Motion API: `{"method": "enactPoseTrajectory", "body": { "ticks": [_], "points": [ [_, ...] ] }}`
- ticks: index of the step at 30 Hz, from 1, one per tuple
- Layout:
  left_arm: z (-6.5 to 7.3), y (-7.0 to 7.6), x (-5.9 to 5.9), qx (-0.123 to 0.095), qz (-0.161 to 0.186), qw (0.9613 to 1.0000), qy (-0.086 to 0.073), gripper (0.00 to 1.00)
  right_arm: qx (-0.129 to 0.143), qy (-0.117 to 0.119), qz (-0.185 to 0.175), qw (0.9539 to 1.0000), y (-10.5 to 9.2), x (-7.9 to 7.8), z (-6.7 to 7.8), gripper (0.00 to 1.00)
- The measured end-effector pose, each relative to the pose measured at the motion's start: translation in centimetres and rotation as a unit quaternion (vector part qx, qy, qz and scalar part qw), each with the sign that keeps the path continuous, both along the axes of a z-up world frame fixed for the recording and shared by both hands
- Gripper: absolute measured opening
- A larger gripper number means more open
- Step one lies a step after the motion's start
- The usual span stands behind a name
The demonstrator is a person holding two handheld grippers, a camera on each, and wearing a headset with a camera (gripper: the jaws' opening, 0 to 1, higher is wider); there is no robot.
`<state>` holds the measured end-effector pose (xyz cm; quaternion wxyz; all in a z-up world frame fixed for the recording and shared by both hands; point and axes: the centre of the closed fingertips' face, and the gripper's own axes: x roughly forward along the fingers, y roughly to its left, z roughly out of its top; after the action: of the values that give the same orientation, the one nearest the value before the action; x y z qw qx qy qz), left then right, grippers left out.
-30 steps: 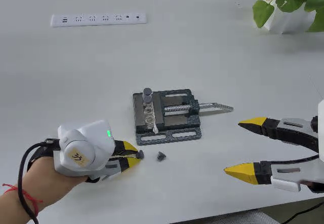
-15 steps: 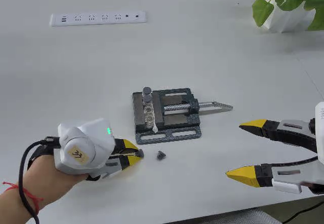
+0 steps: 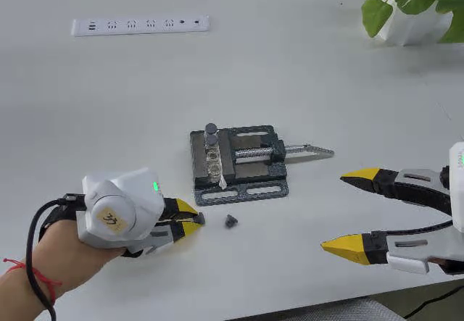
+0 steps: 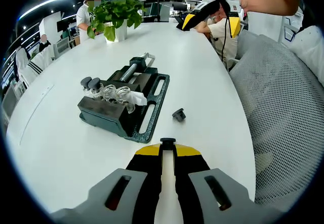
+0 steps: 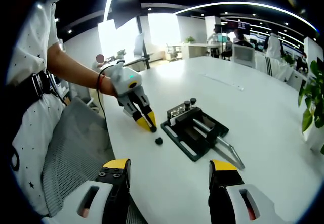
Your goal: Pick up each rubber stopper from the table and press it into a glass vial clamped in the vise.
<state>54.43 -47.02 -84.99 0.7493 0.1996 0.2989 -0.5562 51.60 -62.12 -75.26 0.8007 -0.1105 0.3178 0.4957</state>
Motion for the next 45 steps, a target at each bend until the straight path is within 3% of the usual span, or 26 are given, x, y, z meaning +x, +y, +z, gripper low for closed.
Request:
{"method": "enactPoseTrajectory", "body": {
  "ticks": [9, 19, 26, 30, 32, 40, 45],
  "points": [
    [0.1, -0.1, 0.0, -0.007, 0.002, 1.0, 0.0, 0.04, 0.0, 0.0, 0.003, 1.0, 0.1, 0.0, 0.0, 0.6],
    [2.0, -0.1, -0.1, -0.042, 0.026, 0.9988, 0.0, 0.04, 0.001, -0.001, 0.015, 0.9999, 1.0, 0.1, 0.7, 0.59],
    [5.0, -0.8, 0.0, -0.088, 0.045, 0.9951, -0.009, 0.04, 0.002, -0.005, 0.041, 0.9992, 2.6, 0.2, 2.2, 0.58],
    [7.6, -1.6, 0.1, -0.124, 0.056, 0.9906, -0.019, 0.04, 0.004, -0.009, 0.058, 0.9983, 3.7, 0.5, 3.6, 0.55],
    [8.8, -1.9, 0.0, -0.131, 0.057, 0.9895, -0.023, 0.04, 0.01, -0.01, 0.067, 0.9976, 4.1, 0.7, 4.1, 0.54],
    [12.9, -2.9, 0.1, -0.187, 0.065, 0.9795, -0.037, 0.04, 0.022, -0.021, 0.11, 0.9935, 5.5, 1.2, 6.1, 0.49],
    [15.0, -3.7, -0.3, -0.21, 0.06, 0.9748, -0.044, 0.04, 0.026, -0.02, 0.134, 0.9905, 6.6, 1.3, 7.7, 0.45]
  ]
}}
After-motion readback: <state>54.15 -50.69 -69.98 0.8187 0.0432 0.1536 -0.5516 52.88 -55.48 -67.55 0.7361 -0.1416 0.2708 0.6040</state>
